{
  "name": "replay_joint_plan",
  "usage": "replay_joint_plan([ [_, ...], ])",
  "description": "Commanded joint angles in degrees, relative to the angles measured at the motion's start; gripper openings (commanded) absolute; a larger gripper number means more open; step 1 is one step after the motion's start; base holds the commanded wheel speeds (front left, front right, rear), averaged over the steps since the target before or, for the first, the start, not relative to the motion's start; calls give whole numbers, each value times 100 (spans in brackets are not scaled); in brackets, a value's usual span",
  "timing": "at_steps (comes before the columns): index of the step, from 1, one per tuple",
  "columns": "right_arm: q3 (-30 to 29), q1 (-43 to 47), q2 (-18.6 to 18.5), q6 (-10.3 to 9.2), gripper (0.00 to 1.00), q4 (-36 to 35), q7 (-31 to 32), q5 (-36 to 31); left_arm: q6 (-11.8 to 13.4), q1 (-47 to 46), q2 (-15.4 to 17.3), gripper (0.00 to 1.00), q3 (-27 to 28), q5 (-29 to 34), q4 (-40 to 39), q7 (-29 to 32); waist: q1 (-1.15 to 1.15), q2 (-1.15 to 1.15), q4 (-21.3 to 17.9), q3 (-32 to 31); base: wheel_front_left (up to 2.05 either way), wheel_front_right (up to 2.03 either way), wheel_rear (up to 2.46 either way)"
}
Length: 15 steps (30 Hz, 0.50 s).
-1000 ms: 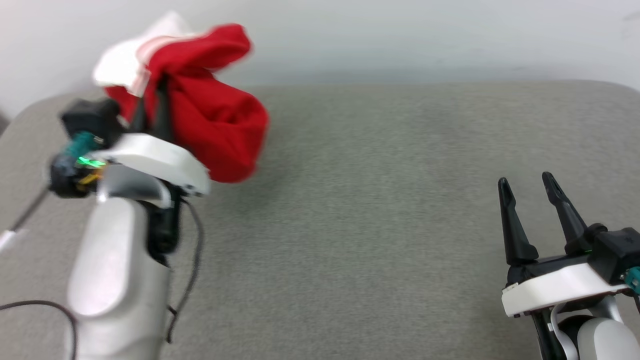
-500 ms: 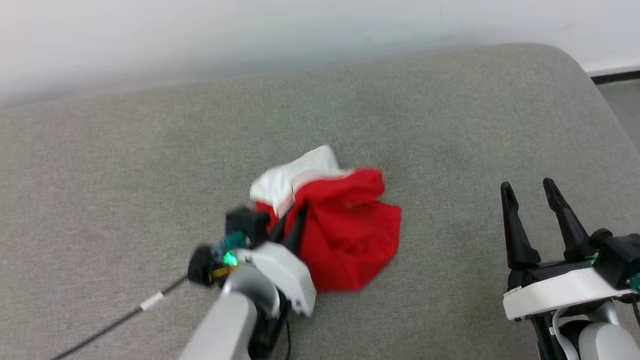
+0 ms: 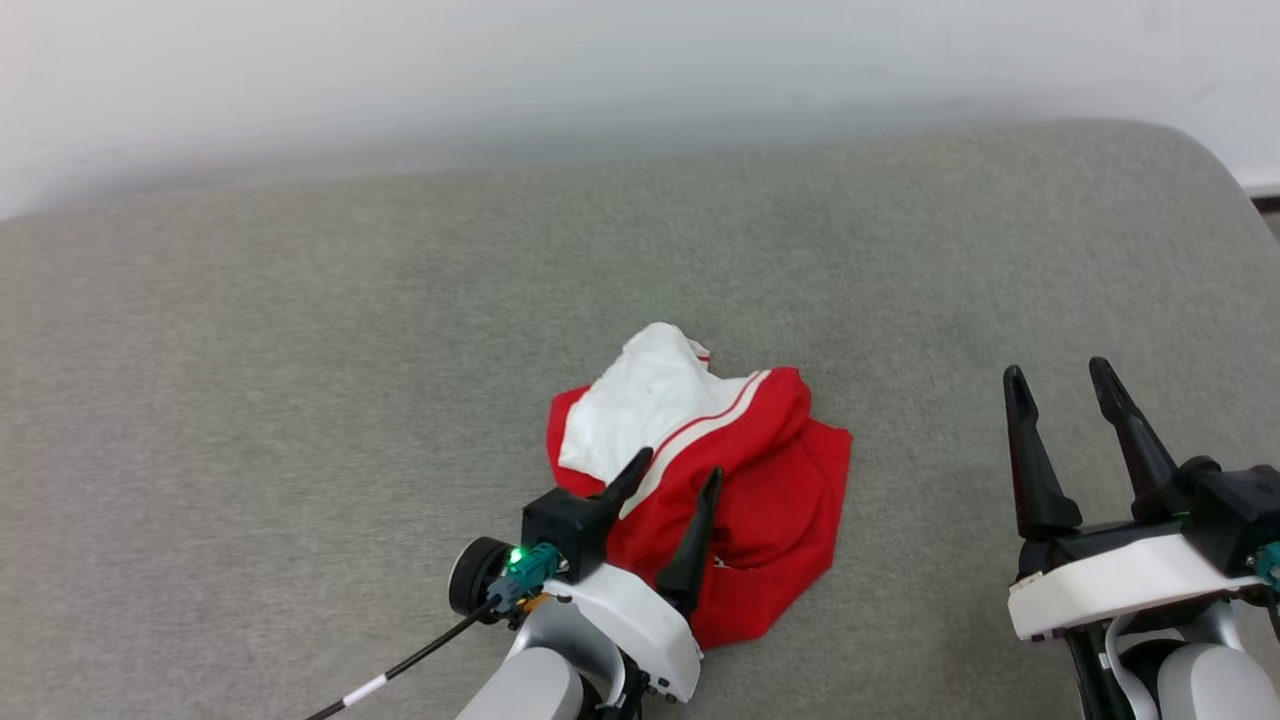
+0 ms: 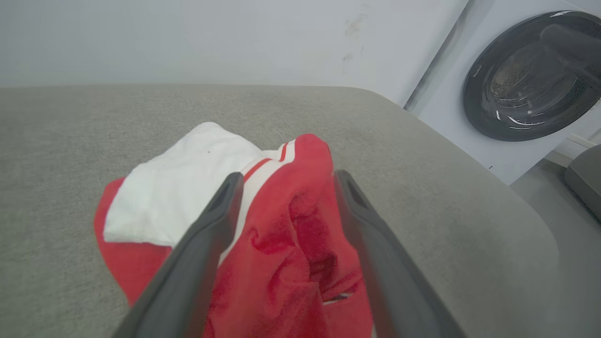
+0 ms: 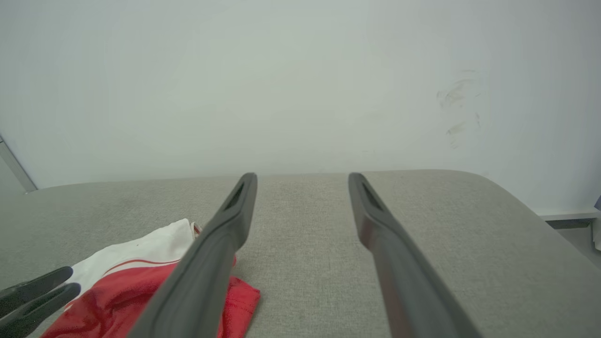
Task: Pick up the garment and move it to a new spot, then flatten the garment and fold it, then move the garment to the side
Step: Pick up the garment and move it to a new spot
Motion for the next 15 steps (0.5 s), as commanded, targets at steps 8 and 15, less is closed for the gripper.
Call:
replay_joint_plan([
  [8,-156,258,13,-3,100,-103,162,-119,369,-83,126,100,314,-32,-298,-377,0,-1,466,-483,0,0,0],
  [15,-293,500,12,-4,100,-194,346,-143,654,135,650,100,901,-87,-493,-446,0,-1,657,-644,0,0,0],
])
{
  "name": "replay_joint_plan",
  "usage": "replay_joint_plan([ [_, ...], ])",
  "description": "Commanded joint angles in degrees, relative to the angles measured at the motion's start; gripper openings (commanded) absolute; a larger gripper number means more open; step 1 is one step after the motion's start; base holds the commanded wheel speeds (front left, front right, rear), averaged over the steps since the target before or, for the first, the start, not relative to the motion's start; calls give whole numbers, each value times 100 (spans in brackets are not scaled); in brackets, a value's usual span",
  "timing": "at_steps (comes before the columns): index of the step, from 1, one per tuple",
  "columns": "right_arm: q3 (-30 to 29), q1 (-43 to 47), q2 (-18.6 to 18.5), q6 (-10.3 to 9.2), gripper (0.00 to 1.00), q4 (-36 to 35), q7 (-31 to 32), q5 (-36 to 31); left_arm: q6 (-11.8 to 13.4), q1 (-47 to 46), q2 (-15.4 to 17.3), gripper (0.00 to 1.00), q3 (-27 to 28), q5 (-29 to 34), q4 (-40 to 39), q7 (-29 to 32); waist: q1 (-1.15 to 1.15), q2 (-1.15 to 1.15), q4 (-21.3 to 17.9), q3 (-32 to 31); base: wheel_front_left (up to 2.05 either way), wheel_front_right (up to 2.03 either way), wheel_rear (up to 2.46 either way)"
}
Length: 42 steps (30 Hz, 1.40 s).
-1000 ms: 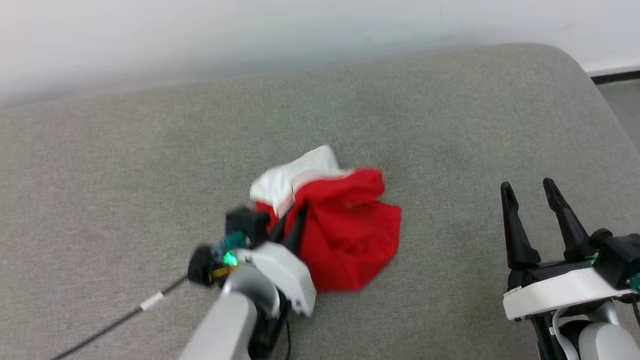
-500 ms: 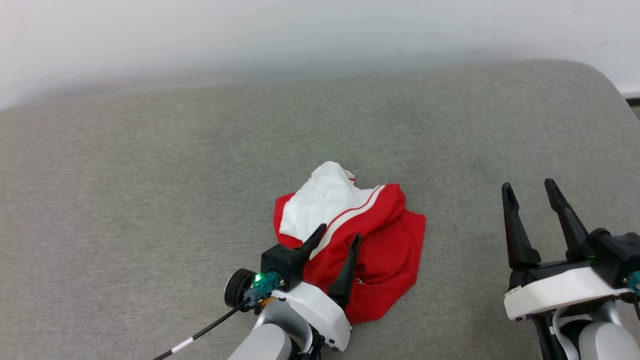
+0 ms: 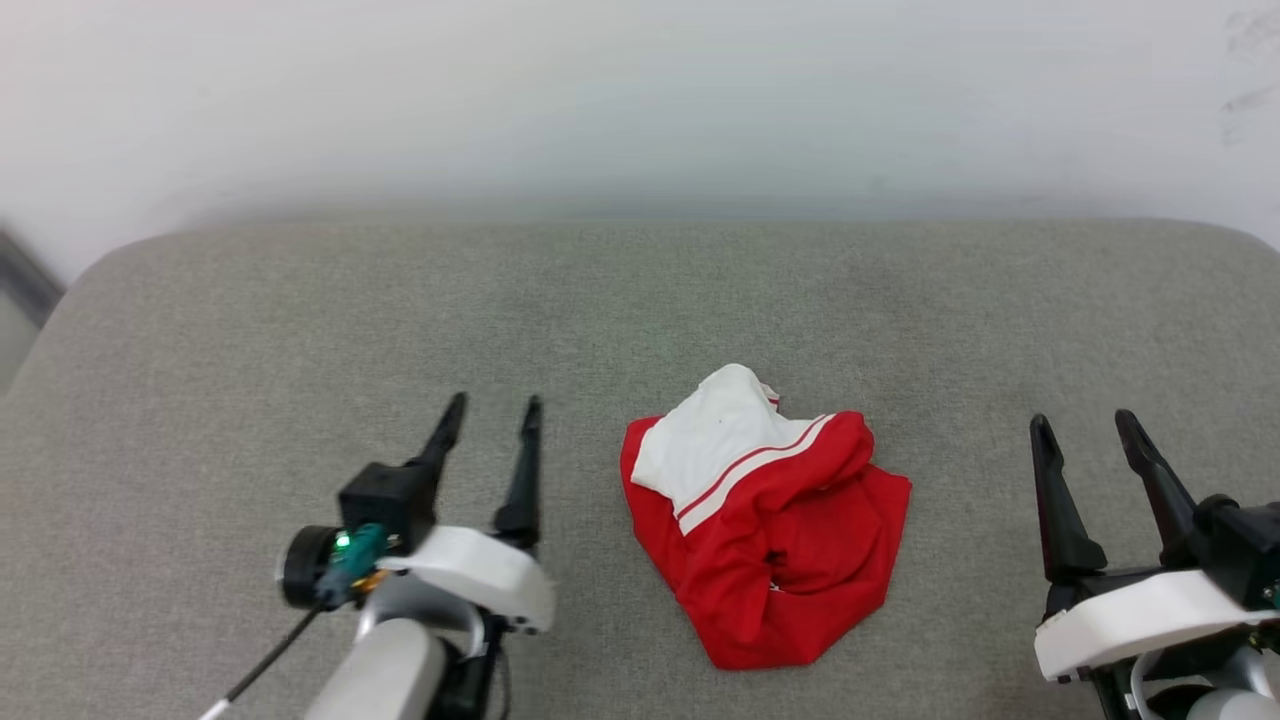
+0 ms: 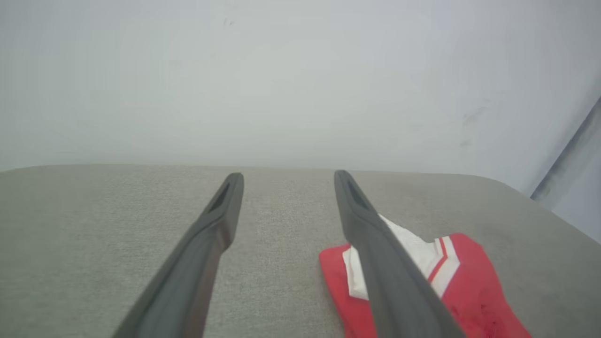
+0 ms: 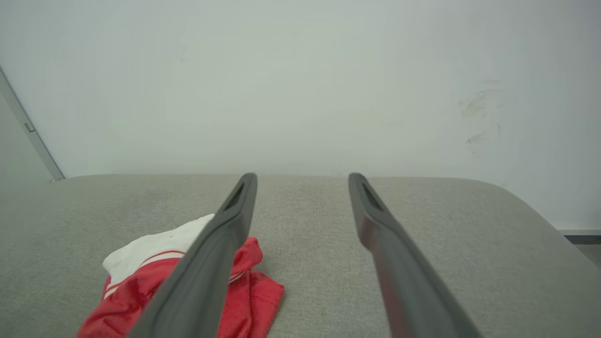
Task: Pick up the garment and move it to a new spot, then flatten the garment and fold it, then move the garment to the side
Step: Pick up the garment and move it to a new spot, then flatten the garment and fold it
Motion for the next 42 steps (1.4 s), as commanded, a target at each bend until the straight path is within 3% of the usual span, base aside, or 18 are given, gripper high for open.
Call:
replay_joint_plan([
  [1,-20,97,10,-4,100,-21,23,-32,30,84,99,100,50,17,-26,-16,0,0,26,-35,0,0,0],
  [9,-52,412,11,-4,100,-44,119,8,107,507,549,100,265,-98,-301,108,0,0,-68,-222,0,0,0],
  [28,0,478,11,-3,100,-269,246,-49,210,649,606,100,241,-228,-528,274,0,0,-160,-214,0,0,0],
  [34,56,351,11,-3,100,-316,250,-14,-77,-58,591,100,-52,-191,-575,820,0,0,-179,27,0,0,0],
  [42,207,74,11,-4,100,-256,169,-78,-699,-1220,554,100,-707,-314,-36,2543,0,0,-474,590,0,0,0],
])
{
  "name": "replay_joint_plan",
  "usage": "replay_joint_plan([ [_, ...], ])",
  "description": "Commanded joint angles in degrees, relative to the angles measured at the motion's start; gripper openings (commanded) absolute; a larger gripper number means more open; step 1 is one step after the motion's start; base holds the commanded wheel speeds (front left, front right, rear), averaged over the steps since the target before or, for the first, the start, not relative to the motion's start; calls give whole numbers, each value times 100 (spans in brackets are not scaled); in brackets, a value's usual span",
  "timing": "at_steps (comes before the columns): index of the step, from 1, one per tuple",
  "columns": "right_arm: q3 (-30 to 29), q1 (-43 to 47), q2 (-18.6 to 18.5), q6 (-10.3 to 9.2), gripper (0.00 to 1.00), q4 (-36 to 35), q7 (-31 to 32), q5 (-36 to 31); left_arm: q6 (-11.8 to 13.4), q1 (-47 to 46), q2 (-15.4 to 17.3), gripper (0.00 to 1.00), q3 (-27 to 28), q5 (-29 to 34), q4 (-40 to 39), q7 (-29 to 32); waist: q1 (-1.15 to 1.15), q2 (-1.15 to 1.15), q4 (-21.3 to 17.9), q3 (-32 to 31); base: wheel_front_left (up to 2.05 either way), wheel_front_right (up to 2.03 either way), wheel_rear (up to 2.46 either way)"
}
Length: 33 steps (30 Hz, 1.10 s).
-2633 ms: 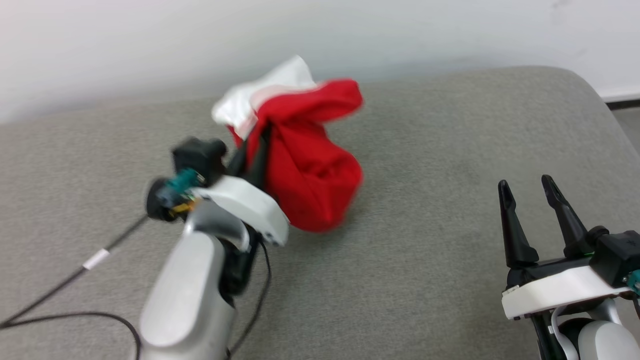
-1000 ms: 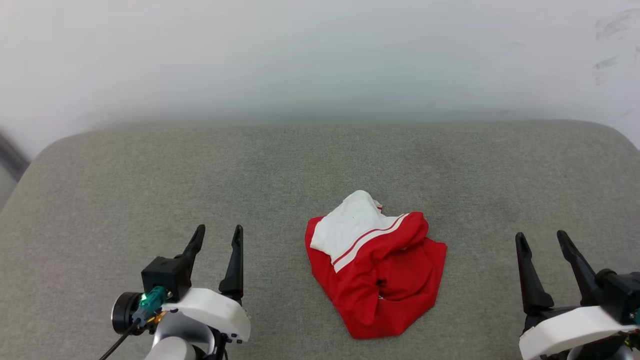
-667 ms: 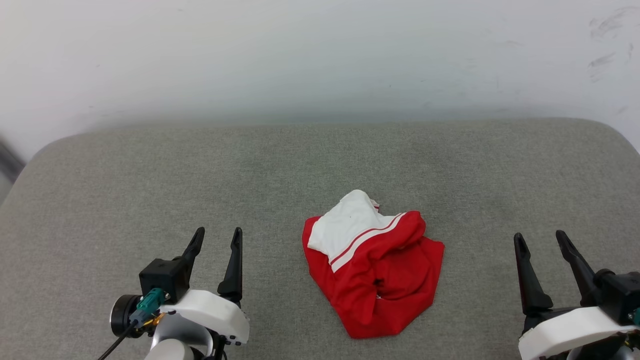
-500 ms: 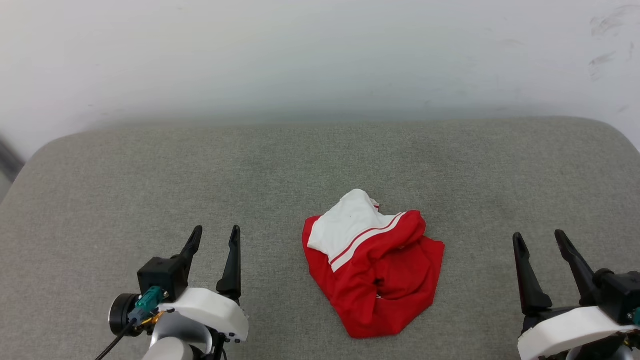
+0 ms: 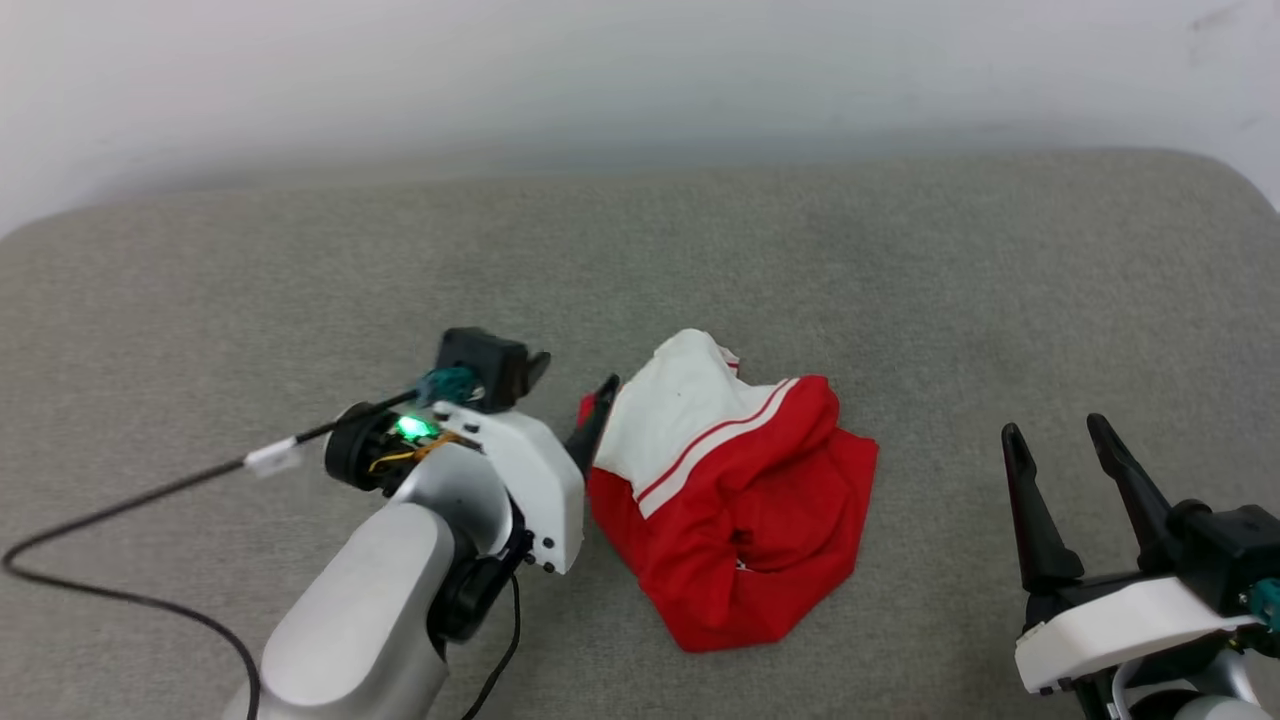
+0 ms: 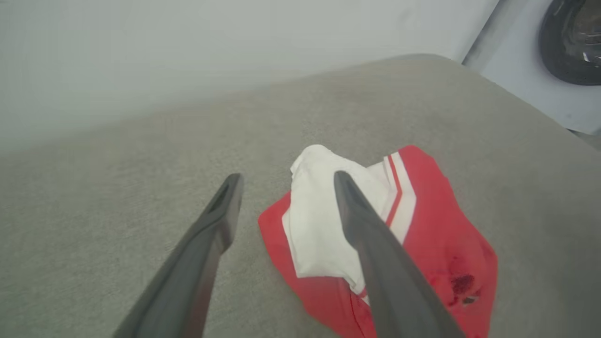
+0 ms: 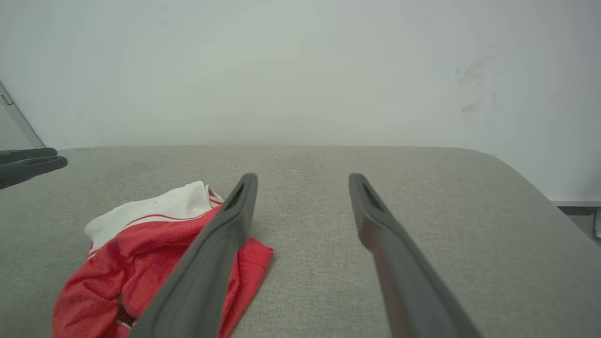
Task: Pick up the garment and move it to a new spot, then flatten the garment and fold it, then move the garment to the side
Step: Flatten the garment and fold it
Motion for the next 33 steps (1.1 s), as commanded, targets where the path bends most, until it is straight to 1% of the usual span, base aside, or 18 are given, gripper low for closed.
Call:
replay_joint_plan([
  [1,5,-114,11,-4,100,32,-47,15,-80,-139,-19,100,-96,-57,125,307,-1,0,-164,203,0,0,0],
  [5,19,-166,12,-4,100,155,-135,84,-204,-311,-15,100,-288,-199,440,1088,-1,0,-302,350,0,0,0],
  [10,47,-249,12,-3,100,299,-239,138,-264,-269,4,100,-476,-400,753,1909,-1,0,-406,439,0,0,0],
  [13,50,-277,12,-3,100,366,-282,182,-319,-312,3,100,-538,-480,771,2122,-1,0,-426,465,0,0,0],
  [14,53,-297,12,-3,100,384,-289,195,-344,-330,5,58,-564,-467,762,2142,-1,0,-427,468,0,0,0],
  [15,57,-314,12,-3,100,404,-299,198,-357,-350,9,34,-582,-442,743,2132,-1,0,-426,468,0,0,0],
  [16,71,-327,12,-3,100,429,-315,230,-363,-369,-10,0,-580,-446,722,2073,-1,0,-423,465,0,0,0],
  [20,62,-336,12,-4,100,498,-334,253,-361,-449,-19,0,-574,-394,635,1911,-1,0,-385,428,0,0,0],
  [25,-22,-259,12,-3,100,527,-345,261,-135,-356,21,0,-395,-293,277,1401,-1,0,-204,347,0,0,0],
  [27,-57,-237,11,-3,100,525,-329,245,16,-149,76,0,-284,-334,68,1237,-1,0,-114,313,0,0,0],
  [30,-70,-215,11,-3,100,501,-305,229,312,306,223,0,-38,-451,-225,1067,-1,0,13,266,0,0,0],
  [31,-95,-206,11,-4,100,481,-291,231,532,683,326,0,144,-547,-408,963,-1,0,98,252,0,0,0],
  [33,-109,-196,12,-3,100,452,-285,219,740,1111,435,0,311,-654,-502,912,-1,0,182,246,0,0,0],
])
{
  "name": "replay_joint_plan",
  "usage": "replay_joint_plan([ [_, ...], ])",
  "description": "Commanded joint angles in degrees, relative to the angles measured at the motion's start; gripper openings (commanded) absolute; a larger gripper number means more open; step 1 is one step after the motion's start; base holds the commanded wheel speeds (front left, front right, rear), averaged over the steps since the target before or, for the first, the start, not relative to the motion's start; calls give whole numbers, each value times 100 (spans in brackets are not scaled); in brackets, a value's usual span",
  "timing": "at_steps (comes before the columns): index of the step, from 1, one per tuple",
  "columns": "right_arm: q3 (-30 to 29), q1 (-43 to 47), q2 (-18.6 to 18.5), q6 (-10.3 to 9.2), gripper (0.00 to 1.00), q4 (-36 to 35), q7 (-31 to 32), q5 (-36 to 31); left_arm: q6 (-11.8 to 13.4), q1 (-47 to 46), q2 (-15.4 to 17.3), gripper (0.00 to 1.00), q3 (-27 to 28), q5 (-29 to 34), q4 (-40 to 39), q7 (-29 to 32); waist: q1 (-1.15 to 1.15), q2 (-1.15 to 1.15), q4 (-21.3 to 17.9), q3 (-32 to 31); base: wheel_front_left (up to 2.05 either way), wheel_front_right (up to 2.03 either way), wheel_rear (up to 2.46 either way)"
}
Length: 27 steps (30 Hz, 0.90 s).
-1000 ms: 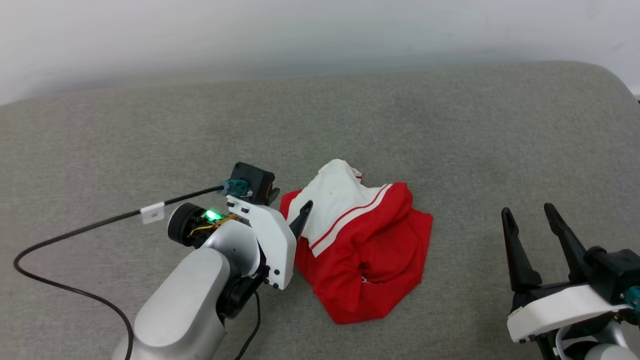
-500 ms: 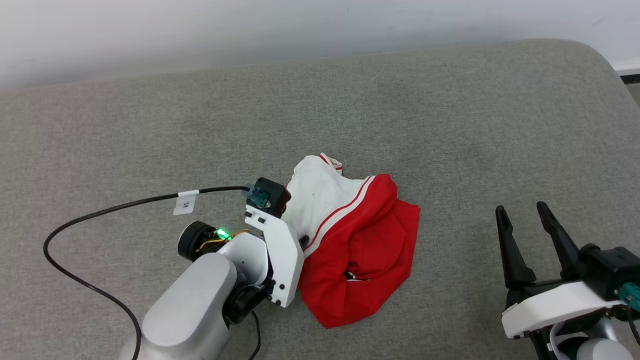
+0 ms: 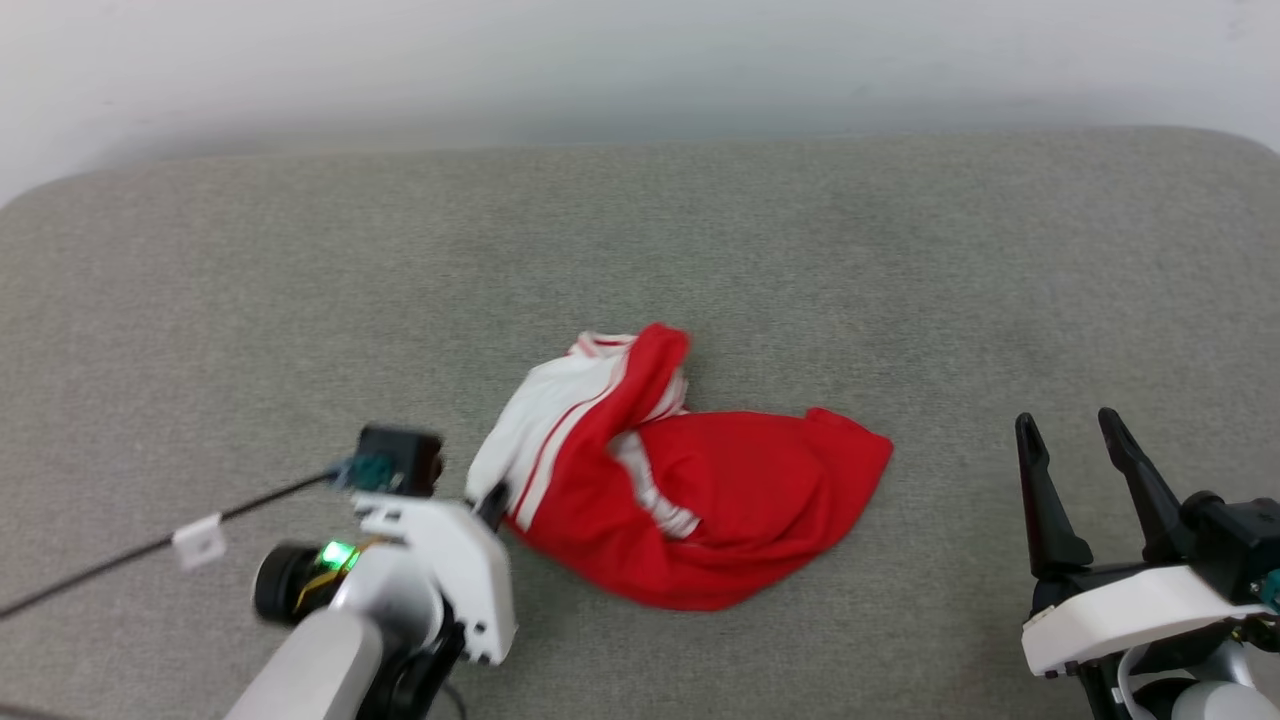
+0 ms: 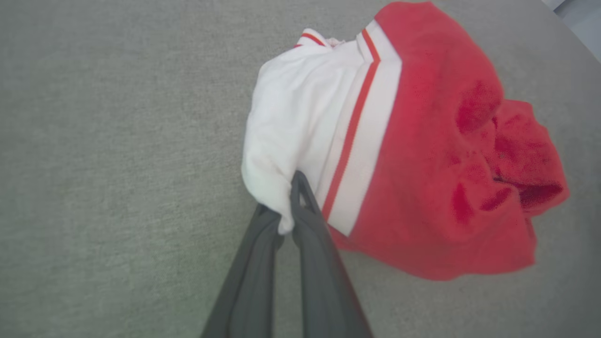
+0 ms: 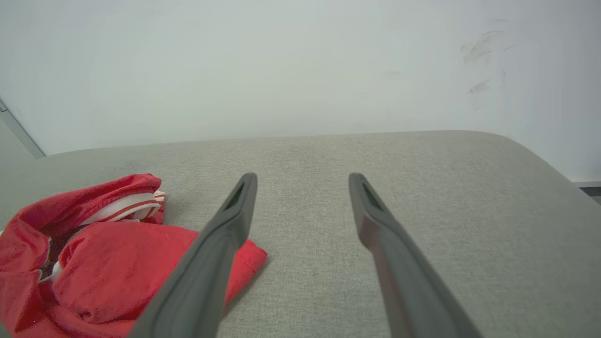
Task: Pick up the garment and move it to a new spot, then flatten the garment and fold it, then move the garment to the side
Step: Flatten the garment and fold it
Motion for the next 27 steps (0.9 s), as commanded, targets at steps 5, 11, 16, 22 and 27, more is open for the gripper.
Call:
replay_joint_plan([
  [5,-22,36,10,-2,100,-69,52,-31,443,895,217,0,325,-196,-161,-107,0,0,222,-29,0,0,0],
  [11,-16,-6,10,-3,100,-115,108,-71,642,1566,230,4,429,-448,-83,-22,0,0,296,-53,0,0,0],
  [16,-46,101,10,-3,100,-127,168,-132,685,1413,97,100,526,-255,-181,-705,0,0,296,-259,0,0,0],
  [22,-89,261,10,-2,100,-182,267,-208,597,1187,123,100,459,252,-344,-1644,0,0,253,-576,0,0,0],
  [27,-95,373,10,-3,100,-277,387,-255,534,1057,44,100,358,598,-560,-2413,0,0,216,-766,0,0,0],
])
